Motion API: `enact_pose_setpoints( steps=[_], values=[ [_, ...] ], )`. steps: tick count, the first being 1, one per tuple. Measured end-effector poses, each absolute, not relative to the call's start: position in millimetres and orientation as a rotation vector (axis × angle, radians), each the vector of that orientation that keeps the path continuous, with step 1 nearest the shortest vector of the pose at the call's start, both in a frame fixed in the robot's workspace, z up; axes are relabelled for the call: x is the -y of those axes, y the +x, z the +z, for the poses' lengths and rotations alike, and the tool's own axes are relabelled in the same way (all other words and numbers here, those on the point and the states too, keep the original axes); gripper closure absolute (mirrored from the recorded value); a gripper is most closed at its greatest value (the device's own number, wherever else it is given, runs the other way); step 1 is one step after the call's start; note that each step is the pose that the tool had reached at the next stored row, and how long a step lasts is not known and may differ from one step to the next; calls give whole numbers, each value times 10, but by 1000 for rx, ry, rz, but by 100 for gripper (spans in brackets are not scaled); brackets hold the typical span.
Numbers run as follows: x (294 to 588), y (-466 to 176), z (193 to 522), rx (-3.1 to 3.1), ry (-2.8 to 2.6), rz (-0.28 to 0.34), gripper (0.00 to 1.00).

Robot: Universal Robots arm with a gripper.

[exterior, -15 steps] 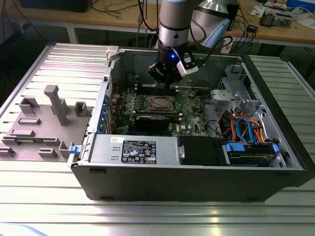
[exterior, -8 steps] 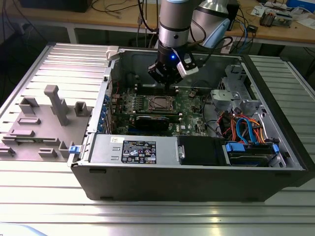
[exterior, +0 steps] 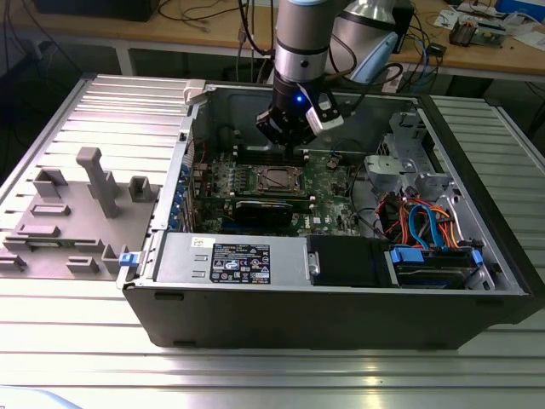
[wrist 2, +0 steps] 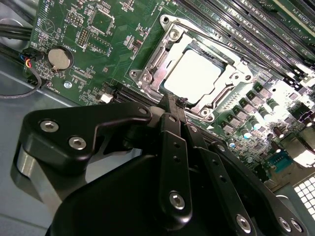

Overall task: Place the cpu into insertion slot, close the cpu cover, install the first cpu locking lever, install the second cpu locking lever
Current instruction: 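Install the second cpu locking lever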

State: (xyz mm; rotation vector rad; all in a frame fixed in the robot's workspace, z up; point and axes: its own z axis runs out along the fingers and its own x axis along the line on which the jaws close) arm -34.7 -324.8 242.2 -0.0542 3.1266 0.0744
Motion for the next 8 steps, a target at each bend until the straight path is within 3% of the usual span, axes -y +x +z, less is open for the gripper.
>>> enact_pose_setpoints(
  steps=[8],
  values=[
    [3304, -348, 2419, -3127, -54, 75, 89]
  ],
)
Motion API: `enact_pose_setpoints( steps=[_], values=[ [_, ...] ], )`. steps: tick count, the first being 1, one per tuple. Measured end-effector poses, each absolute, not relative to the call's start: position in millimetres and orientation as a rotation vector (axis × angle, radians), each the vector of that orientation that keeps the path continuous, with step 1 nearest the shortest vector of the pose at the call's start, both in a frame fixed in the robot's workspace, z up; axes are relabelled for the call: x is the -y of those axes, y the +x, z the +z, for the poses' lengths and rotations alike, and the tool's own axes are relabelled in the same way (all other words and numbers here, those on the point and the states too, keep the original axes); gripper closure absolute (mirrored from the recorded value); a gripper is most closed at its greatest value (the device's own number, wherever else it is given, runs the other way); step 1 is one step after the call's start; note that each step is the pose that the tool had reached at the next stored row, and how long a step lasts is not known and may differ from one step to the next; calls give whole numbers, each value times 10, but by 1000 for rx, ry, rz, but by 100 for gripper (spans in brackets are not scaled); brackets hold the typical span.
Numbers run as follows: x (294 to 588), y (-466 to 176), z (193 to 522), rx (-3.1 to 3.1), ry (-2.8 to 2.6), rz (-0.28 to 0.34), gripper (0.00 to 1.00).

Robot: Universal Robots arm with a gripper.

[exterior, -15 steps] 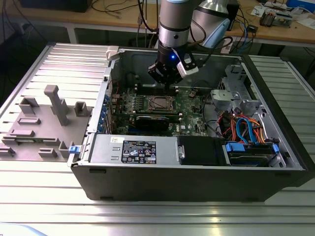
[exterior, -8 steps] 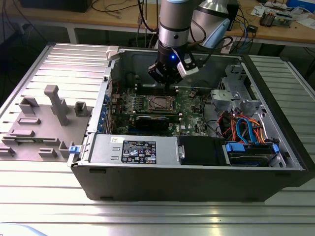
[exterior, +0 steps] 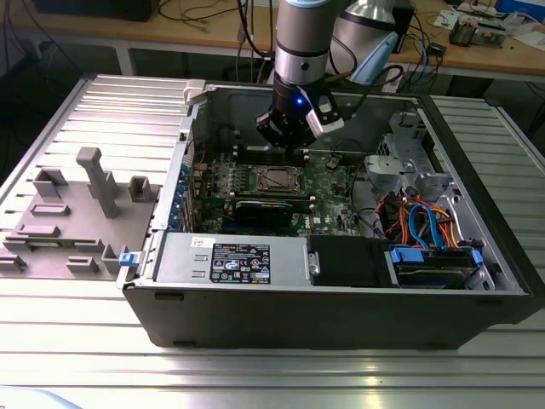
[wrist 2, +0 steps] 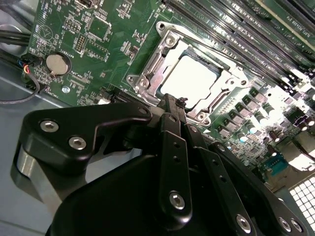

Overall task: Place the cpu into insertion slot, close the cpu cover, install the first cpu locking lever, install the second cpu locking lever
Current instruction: 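Install the second cpu locking lever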

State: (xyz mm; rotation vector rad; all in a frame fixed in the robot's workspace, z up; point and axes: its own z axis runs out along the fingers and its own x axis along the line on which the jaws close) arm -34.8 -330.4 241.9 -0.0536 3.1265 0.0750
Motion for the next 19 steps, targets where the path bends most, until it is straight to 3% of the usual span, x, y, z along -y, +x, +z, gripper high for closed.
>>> enact_pose_setpoints(
  steps=[19],
  values=[
    [3345, -348, 2488, -3127, -54, 75, 89]
  ],
)
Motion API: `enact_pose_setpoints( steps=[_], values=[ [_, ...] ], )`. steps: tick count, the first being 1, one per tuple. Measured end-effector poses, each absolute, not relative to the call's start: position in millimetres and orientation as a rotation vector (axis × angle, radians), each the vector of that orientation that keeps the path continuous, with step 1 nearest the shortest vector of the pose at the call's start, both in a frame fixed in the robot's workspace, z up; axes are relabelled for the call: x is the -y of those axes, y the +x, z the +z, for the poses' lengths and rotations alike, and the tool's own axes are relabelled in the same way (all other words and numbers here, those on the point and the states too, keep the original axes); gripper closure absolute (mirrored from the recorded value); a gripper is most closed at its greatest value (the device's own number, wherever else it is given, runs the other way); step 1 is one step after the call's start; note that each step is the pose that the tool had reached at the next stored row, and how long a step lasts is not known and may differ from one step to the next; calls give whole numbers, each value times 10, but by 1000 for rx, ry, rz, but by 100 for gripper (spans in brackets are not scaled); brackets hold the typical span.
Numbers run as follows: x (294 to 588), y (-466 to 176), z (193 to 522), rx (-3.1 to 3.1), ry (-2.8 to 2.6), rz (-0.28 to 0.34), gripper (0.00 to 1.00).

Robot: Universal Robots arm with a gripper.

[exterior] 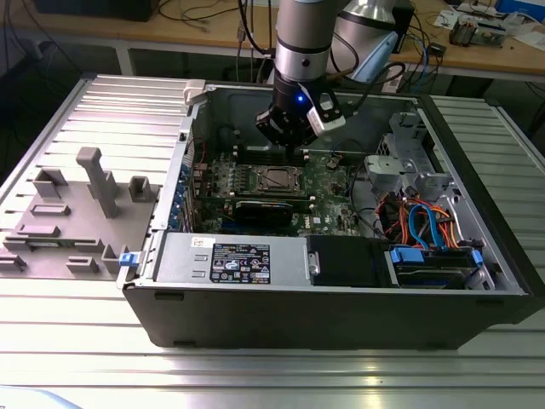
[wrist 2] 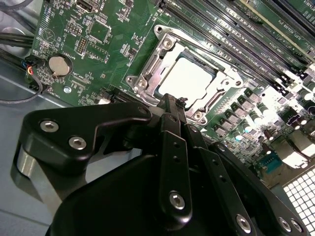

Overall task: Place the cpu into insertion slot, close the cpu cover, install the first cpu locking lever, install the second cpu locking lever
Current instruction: 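Install the second cpu locking lever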

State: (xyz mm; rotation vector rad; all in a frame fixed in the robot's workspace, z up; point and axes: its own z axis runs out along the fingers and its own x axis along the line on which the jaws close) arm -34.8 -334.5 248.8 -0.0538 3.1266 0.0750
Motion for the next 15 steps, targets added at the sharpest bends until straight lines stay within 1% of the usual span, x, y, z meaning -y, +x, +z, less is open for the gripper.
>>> enact_pose_setpoints(
  steps=[10, 15],
  values=[
    [3357, -348, 2488, -3127, -54, 75, 89],
    [3430, -348, 2488, -3127, -54, 75, 89]
  ],
)
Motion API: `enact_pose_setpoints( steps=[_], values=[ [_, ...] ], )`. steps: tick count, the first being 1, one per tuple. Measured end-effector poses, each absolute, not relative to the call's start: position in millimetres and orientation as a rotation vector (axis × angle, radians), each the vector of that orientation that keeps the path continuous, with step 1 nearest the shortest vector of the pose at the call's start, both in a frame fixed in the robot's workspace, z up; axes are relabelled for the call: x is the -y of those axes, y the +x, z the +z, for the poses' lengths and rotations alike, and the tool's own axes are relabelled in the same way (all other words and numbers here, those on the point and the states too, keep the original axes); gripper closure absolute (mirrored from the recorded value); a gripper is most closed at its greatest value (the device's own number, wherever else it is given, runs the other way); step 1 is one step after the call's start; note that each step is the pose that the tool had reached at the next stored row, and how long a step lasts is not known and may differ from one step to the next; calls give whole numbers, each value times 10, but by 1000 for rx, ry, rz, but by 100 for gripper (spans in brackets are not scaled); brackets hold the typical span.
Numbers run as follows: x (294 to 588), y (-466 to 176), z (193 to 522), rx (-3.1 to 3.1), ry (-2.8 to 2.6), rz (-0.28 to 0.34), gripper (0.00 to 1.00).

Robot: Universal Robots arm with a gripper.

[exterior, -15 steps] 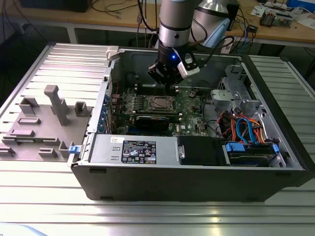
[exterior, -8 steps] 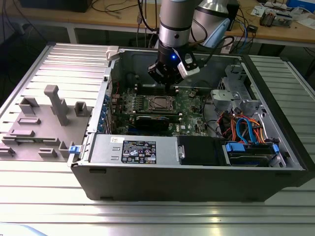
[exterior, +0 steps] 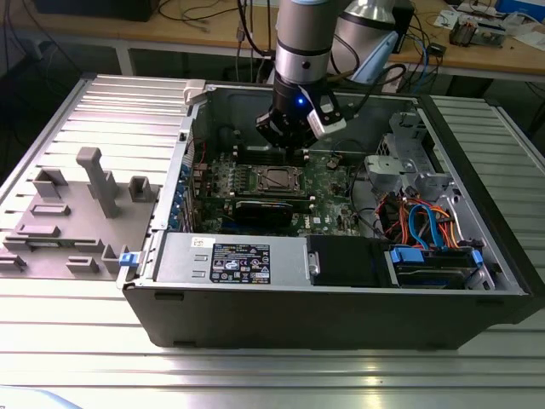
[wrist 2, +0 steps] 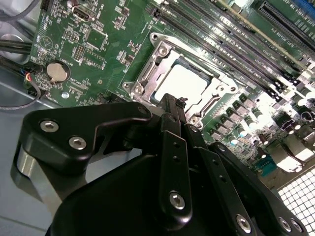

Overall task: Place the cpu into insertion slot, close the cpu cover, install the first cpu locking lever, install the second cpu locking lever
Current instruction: 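Install the second cpu locking lever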

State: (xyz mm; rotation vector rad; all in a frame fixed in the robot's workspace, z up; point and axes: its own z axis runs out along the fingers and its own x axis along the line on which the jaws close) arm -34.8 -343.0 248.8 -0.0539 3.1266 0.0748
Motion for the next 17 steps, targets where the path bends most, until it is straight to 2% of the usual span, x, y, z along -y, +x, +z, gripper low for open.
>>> enact_pose_setpoints(
  steps=[17],
  values=[
    [3489, -348, 2488, -3127, -54, 73, 89]
  ],
)
